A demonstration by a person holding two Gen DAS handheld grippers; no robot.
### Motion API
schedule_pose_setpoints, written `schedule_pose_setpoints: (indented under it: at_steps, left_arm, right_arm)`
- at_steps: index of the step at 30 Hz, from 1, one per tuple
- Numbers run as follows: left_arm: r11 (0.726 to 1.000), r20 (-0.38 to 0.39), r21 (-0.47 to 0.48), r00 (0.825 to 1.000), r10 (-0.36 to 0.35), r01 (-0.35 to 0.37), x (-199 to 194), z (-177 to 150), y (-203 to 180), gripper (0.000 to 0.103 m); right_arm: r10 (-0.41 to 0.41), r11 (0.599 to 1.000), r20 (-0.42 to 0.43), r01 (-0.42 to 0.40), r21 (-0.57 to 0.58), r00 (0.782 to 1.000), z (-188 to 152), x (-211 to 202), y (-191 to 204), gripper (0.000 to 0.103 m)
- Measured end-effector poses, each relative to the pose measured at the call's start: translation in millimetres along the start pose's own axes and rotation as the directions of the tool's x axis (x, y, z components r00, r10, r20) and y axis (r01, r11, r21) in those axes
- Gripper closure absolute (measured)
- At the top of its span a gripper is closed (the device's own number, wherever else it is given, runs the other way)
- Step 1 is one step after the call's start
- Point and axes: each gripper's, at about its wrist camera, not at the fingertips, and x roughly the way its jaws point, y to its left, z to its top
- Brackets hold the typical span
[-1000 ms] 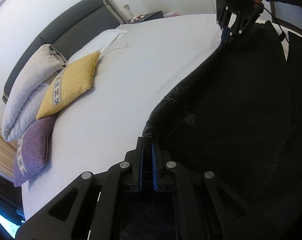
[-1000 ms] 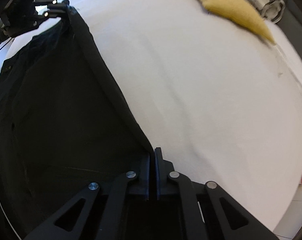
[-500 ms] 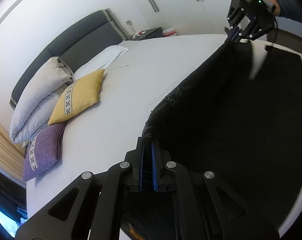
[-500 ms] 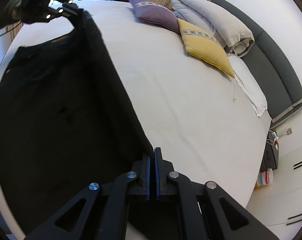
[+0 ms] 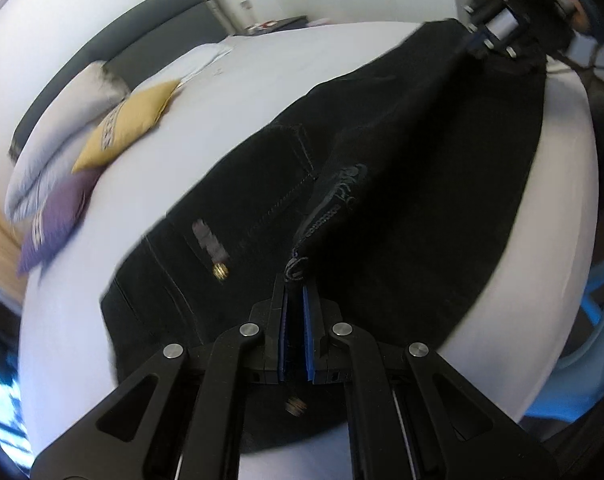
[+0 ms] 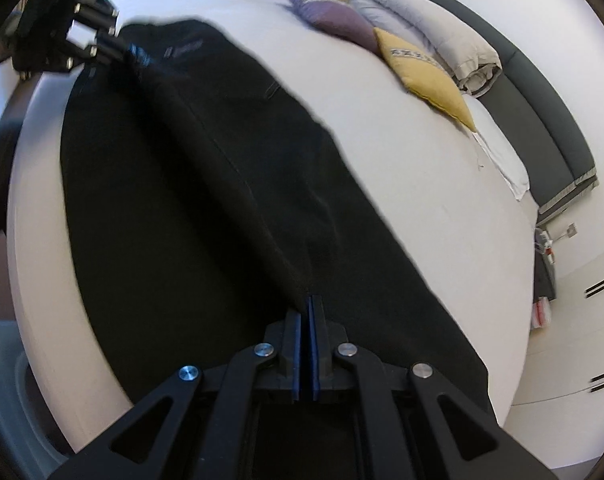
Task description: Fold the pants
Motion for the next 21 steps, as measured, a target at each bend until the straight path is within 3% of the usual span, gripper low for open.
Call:
schedule_pose_setpoints:
  at_steps: [2, 5, 11, 21]
  left_arm:
    - [0.999, 0.018, -0.037, 1.000, 0.002, -0.002, -8.9, -7.5, -8.5, 0.098]
    - [1.000, 0.018, -0.021, 1.000, 0.014, -0.014, -15.5, -17.6, -20.8, 0.098]
    - [0.997, 0.017, -0.073, 1.000, 0.010, -0.009, -22.2, -30.6, -19.2, 0.098]
    - [0.995, -0.022, -0.102, 1.000, -0.013, 0.011, -16.4, -38.2, -2.8, 0.098]
  right_arm:
    - [-0.021, 1.000, -0.011, 0.021, 0.000, 1.000, -3.6, -2.1, 10.1, 0.099]
    - [-0.028, 0.999, -0.011, 0.029, 0.028, 1.000, -9.0, -13.2, 17.5, 0.099]
    - [-0.020, 1.000, -0.012, 0.020, 0.007, 1.000, -13.6, -30.3, 46.3, 0.099]
    - [-0.010, 1.000, -0.055, 0.008, -0.029, 0.998, -15.8, -21.3, 77.7, 0.099]
